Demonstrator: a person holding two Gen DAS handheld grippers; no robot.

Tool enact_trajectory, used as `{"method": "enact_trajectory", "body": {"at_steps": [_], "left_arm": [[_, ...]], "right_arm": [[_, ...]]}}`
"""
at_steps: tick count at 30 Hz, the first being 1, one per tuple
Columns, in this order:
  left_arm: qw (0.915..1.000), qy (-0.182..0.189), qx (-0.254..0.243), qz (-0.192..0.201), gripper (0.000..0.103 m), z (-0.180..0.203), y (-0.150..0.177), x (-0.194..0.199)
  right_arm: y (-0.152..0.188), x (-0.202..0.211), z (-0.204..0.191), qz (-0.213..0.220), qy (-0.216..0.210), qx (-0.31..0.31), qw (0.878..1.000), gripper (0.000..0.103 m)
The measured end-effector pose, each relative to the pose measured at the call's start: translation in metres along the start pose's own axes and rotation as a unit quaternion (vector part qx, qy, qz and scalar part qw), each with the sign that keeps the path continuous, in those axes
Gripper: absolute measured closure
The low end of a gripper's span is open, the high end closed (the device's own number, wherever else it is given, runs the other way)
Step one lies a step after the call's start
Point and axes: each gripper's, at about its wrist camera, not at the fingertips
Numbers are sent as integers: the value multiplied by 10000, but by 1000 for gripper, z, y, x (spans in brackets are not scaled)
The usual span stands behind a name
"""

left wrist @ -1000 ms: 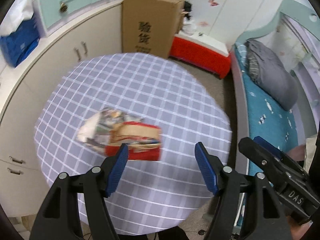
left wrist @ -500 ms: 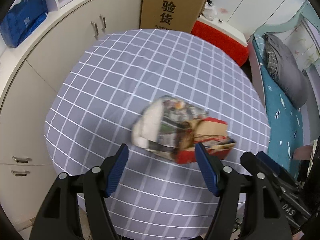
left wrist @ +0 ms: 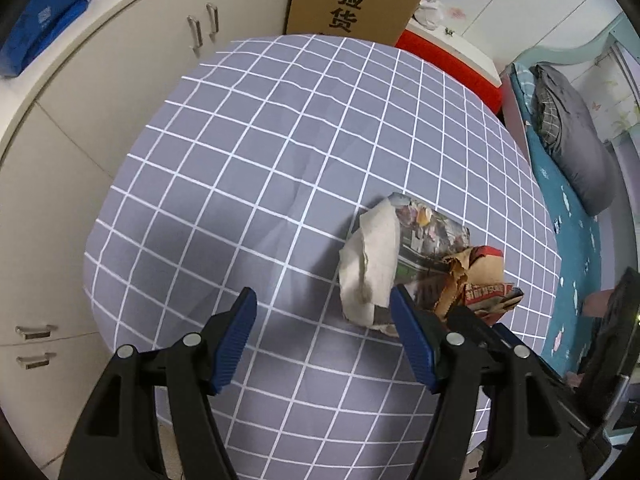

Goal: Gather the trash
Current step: 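Grasp the red snack box with the right tool while the left tool grasps the newspaper wrapper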

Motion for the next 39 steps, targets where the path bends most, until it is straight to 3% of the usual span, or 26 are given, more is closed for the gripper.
{"method": "enact_trajectory", "body": {"at_steps": [8, 13, 22, 26, 28, 31, 32, 33, 36, 39], "left_arm": [[9995, 166, -216, -185, 34, 15, -10, -25], [9981, 223, -511, -253, 34, 35, -15, -37], [9944, 269, -985, -278, 35, 67, -20, -52], [9934, 274, -1077, -300, 51, 78, -21, -55], [9931, 252, -1105, -304, 53, 84, -22, -56], [9930, 234, -1129, -246, 64, 97, -22, -54], [9931, 260, -1119, -228, 69, 102, -23, -53], [9933, 303, -1097, -189, 73, 106, -24, -51], [9933, 477, -1048, -42, 86, 121, -29, -42], [9923, 574, -1094, 129, 88, 134, -34, -28]], "right_arm": [[-14, -9, 11, 130, 426, 123, 9989, 7], [-22, -3, 41, 76, 562, -109, 9983, 6], [-40, 16, 52, 316, 885, 304, 9951, 6], [-46, 13, 51, 321, 841, 443, 9949, 7], [-49, 14, 53, 325, 802, 492, 9950, 7], [-50, 16, 53, 349, 653, 532, 9958, 25], [-51, 16, 53, 317, 569, 546, 9964, 43], [-54, 17, 54, 300, 556, 554, 9965, 50], [-56, 25, 55, 271, 382, 559, 9973, 66], [-56, 33, 53, 285, 303, 566, 9975, 79]]}}
Point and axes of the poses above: each gripper's, at about its wrist camera, not at the fingertips, and x roughly against the way its jaws point, z to its right, y to its underside, and after that the axes turned 10 degrees about -y, right-handed
